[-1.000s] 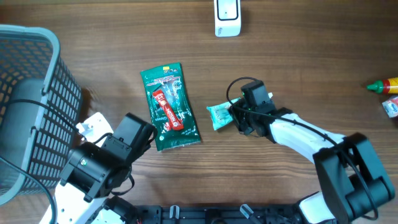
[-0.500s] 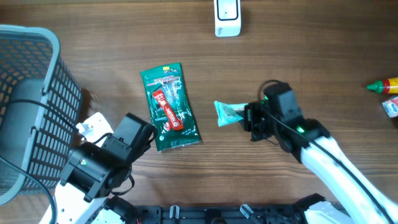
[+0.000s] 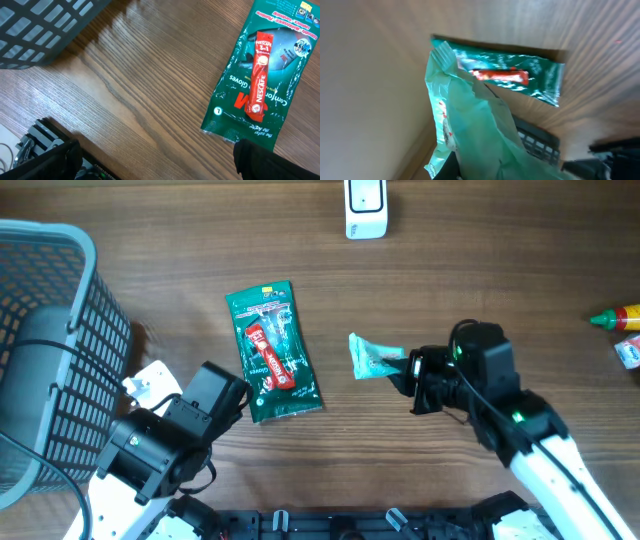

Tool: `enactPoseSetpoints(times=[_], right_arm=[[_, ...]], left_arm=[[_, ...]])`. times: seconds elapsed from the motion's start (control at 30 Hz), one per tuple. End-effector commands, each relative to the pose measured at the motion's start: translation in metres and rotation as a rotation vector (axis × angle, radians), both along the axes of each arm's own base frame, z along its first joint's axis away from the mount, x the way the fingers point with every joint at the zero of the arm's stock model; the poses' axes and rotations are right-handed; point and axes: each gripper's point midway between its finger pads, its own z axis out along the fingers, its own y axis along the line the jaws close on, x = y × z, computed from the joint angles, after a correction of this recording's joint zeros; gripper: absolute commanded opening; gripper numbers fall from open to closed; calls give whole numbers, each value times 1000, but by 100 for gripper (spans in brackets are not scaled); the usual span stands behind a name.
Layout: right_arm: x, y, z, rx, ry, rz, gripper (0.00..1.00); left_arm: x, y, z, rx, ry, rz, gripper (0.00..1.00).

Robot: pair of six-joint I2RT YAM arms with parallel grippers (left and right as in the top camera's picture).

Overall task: Scan the item barcode
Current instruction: 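Carry the wipes pack up to the white scanner, then move the wipes pack off to the right edge of the table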

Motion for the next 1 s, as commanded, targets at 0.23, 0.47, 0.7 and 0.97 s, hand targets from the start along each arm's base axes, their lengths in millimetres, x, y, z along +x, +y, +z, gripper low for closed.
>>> enactPoseSetpoints(times=[0.23, 0.47, 0.7, 0.97], right_arm=[[98, 10, 20, -18, -458, 81, 5], [161, -92, 23, -503, -621, -418, 5], [231, -86, 10, -524, -689, -508, 5], [374, -51, -1, -641, -721, -451, 4]], left_arm=[[1, 2, 2, 5, -11, 2, 100], [1, 2, 2, 6, -11, 2, 100], [1, 2, 2, 6, -11, 2, 100], [1, 2, 2, 6, -11, 2, 100]])
